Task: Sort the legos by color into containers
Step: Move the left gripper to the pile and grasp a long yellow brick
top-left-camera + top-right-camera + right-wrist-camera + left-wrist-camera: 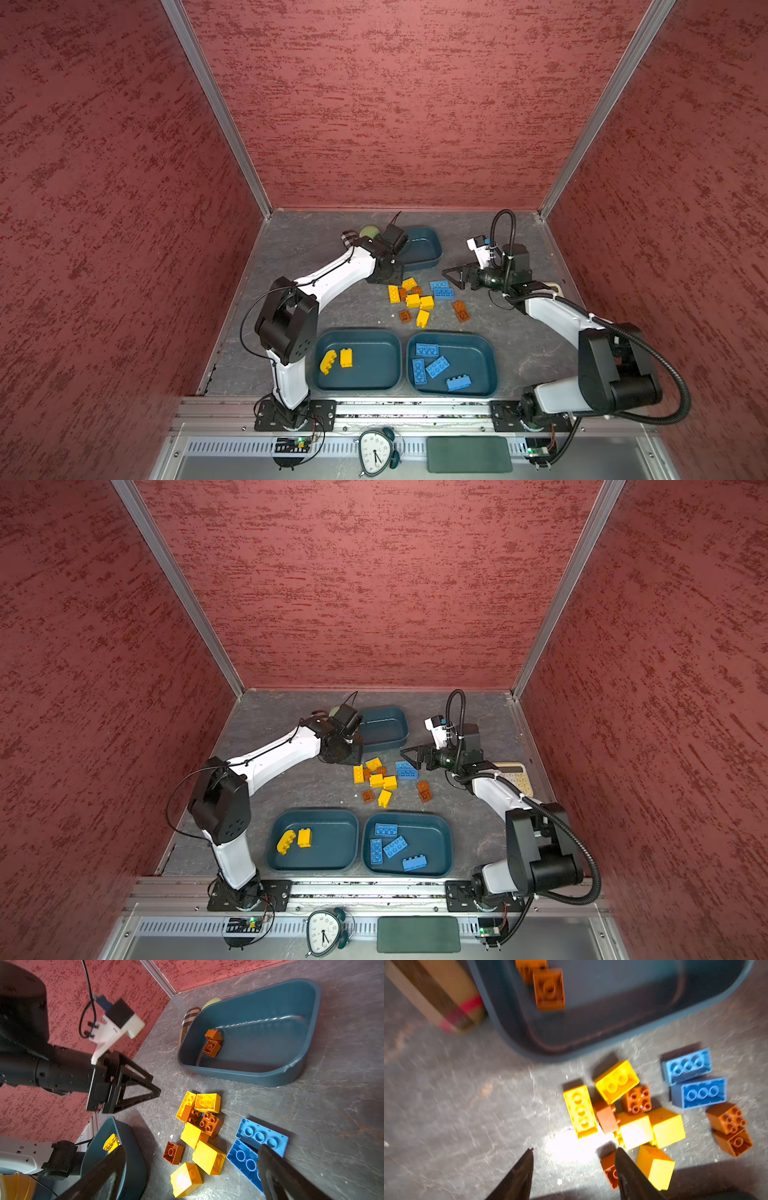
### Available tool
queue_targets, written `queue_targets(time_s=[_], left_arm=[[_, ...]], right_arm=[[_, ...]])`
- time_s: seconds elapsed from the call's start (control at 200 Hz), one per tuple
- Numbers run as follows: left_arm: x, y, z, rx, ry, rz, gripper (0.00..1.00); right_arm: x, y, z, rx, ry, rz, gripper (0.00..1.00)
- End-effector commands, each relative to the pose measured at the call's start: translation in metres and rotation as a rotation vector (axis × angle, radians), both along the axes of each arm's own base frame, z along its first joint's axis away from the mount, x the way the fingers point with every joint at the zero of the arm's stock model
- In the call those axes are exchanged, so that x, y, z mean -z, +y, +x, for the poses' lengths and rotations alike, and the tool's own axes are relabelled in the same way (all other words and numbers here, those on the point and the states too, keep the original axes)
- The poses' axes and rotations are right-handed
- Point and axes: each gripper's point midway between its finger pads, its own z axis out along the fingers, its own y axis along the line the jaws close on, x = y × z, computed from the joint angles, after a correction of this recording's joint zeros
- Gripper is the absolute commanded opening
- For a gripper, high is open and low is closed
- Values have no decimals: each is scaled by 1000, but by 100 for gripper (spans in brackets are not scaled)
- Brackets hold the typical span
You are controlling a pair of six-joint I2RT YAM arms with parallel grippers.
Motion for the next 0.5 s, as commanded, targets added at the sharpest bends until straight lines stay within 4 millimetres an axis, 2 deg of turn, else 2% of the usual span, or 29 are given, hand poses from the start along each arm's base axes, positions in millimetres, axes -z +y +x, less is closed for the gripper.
queue_targets(time_s=[0.0, 0.326, 0.496], left_arm=[[18, -6, -16, -52, 56, -48, 62], [51, -26, -25, -42, 129, -95, 57], [60, -24, -22, -41, 133, -74, 55]], right_arm=[[-12, 5, 6, -13, -44, 12, 99], [-8, 4, 1, -9, -39, 9, 99], [-7, 3, 0, -4, -36, 3, 99]])
